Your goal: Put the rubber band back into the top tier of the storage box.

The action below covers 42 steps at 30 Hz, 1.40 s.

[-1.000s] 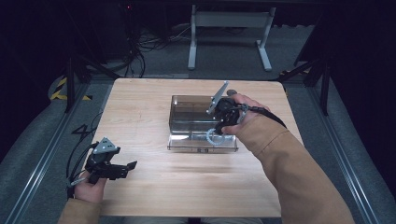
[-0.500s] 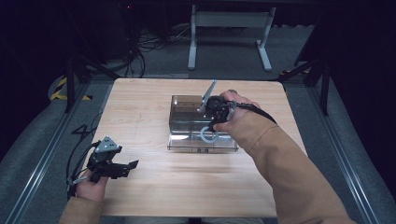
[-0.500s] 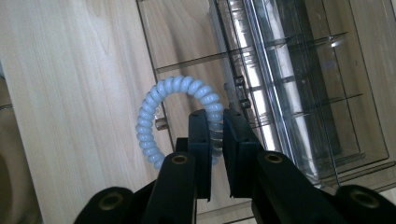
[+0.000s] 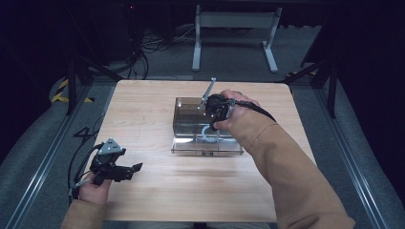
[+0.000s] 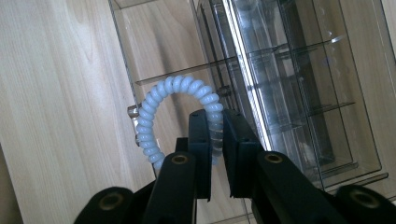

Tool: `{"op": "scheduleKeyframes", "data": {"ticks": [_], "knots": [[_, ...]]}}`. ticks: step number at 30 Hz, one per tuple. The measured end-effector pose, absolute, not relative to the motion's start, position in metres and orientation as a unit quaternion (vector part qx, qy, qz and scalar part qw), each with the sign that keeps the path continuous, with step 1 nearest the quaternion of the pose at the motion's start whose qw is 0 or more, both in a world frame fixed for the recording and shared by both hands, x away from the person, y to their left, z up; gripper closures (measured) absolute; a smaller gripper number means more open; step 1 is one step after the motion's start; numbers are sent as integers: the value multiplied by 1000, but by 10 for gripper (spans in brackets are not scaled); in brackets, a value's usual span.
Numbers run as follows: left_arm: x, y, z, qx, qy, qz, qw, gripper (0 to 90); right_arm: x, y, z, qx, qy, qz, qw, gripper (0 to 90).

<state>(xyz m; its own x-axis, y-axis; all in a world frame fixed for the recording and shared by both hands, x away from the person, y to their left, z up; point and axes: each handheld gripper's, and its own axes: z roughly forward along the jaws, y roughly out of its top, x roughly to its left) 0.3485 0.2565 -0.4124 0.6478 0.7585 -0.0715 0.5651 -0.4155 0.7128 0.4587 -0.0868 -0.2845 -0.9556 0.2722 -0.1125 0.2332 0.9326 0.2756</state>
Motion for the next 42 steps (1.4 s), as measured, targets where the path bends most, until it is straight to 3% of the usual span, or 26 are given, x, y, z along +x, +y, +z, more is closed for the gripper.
{"op": "scheduleKeyframes", "data": {"ticks": [42], "knots": [[355, 251, -413, 833, 394, 125, 366, 157, 467, -75, -328, 127, 985, 95, 65, 832]]}}
